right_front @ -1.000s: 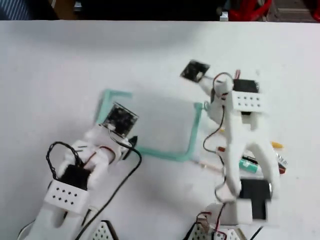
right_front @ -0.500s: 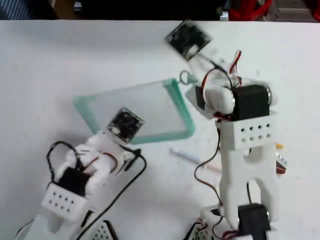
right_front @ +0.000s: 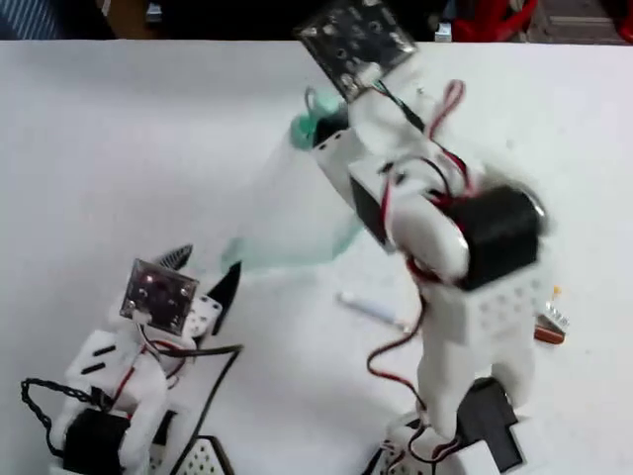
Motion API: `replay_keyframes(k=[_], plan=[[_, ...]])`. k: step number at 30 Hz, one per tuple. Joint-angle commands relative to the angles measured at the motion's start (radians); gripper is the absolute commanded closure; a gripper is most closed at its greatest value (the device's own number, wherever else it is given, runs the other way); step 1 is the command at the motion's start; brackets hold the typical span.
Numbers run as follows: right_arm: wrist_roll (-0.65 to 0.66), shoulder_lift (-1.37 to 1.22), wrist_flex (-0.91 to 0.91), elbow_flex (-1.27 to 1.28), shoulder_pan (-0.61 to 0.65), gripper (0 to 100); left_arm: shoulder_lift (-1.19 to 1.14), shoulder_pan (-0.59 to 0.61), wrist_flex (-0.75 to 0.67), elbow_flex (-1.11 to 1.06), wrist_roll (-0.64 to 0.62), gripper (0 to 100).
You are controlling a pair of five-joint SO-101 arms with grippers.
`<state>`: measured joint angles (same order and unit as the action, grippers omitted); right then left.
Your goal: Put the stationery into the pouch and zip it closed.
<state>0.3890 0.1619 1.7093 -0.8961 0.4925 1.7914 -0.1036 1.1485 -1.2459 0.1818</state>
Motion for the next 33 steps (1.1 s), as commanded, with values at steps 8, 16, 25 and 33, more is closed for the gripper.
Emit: replay_keyframes(k=[8, 16, 25, 33], plan=[[0.068, 0.004, -0.09, -0.054, 0.033, 98.1, 0.024, 0.059, -0.032, 0.003, -0.026, 77], [0.069, 0.004, -0.084, 0.114, 0.03, 98.1, 0.024, 0.059, -0.031, 0.002, -0.044, 77], [0.081, 0.005, 0.005, 0.31, 0.025, 98.1, 0.024, 0.058, -0.123, -0.092, -0.068, 77], [0.321, 0.041, 0.008, 0.526, 0.114, 98.1, 0.024, 0.059, -0.135, -0.104, -0.068, 77]])
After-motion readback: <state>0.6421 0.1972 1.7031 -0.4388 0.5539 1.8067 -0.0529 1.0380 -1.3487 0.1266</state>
